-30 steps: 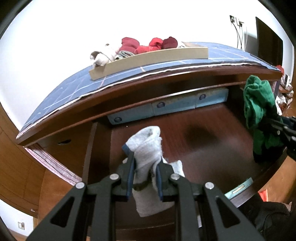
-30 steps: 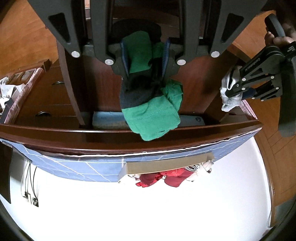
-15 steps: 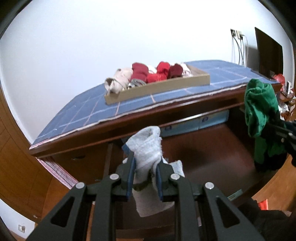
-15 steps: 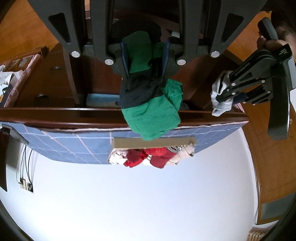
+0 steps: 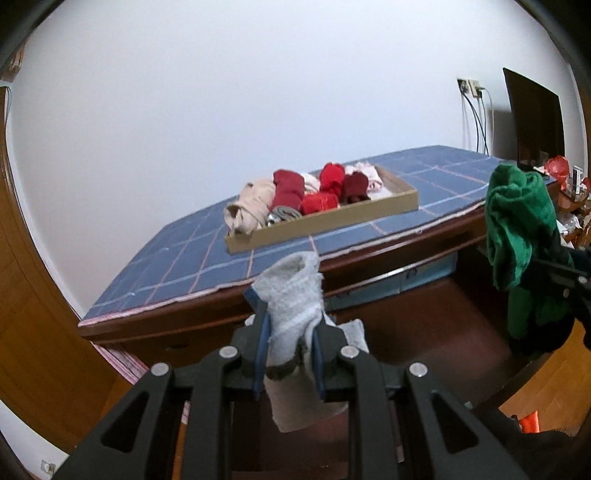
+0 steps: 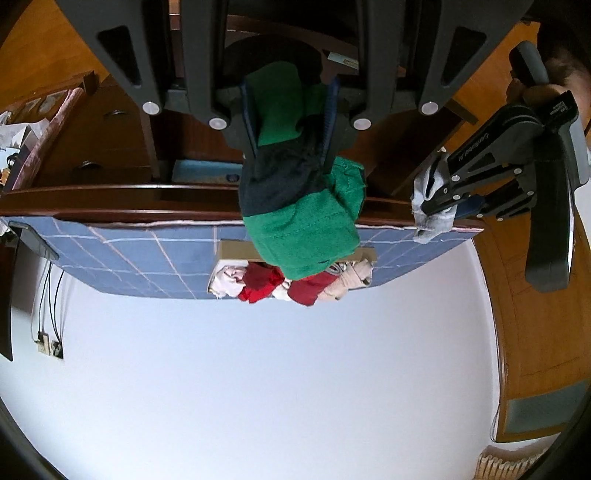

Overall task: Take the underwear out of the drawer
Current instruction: 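Carry both socks up over the tray on the dresser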

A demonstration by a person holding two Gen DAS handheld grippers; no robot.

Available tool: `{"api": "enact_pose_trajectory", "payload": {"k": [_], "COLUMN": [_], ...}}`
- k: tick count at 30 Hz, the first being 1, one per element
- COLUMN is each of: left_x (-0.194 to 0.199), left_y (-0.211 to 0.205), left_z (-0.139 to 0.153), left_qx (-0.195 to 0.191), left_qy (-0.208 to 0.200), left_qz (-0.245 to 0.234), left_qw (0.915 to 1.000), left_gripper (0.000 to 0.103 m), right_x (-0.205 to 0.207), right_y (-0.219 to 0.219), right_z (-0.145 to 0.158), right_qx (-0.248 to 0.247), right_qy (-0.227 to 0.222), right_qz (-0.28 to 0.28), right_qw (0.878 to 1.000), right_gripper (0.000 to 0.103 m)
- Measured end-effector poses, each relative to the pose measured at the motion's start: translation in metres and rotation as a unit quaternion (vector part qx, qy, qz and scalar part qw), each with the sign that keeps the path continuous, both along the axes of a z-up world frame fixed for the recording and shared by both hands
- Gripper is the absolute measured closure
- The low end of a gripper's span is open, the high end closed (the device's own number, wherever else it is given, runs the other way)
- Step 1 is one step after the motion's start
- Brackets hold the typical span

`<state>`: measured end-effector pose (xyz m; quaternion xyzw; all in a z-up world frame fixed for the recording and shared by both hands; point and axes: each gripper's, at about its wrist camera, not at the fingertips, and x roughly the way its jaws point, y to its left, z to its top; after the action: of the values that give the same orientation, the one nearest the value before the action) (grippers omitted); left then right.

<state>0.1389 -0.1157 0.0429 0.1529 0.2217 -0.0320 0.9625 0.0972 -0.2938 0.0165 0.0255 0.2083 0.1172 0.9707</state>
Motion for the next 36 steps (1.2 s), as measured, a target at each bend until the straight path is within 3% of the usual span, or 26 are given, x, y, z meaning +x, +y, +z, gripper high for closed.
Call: {"api": "enact_pose_trajectory", "payload": {"k": [6, 10, 16, 25, 30, 36], "left_x": [-0.002, 0.006, 0.010, 0.016, 0.024, 0.032], "left_y": [-0.004, -0.006, -0.018, -0.027, -0.031, -0.041], "left_z": [0.018, 0.028, 0.037, 0.048, 0.050, 0.046], "left_qx": [-0.007, -0.045, -0.041, -0.048, -0.067, -0.060], "left_qy": [-0.020, 0.000, -0.013, -0.018, 0.007, 0.008], "left_qz": [-0.011, -0.039, -0.050, -0.059, -0.085, -0.084], "left_qw": [0.9997, 0.9982, 0.9978, 0.9969, 0.9941, 0.9947], "left_gripper": [0.084, 0.085, 0.084, 0.084, 0.084, 0.085], "right_x": [-0.007, -0.005, -0.006, 0.004, 0.014, 0.024], "right_y": [0.001, -0.002, -0.007, -0.025, -0.036, -0.044], "right_z": [0.014, 0.023, 0.036, 0.043, 0.044, 0.048], "right_qx": [-0.009, 0.005, 0.020, 0.091, 0.145, 0.158], "right_qy": [-0.028, -0.029, -0.040, -0.019, 0.007, 0.012], "right_qz": [-0.001, 0.001, 0.007, 0.010, 0.026, 0.021], "right_qw": [1.000, 1.000, 0.999, 0.996, 0.989, 0.987], "right_gripper": [0.071, 0.071, 0.071, 0.071, 0.071, 0.071]}}
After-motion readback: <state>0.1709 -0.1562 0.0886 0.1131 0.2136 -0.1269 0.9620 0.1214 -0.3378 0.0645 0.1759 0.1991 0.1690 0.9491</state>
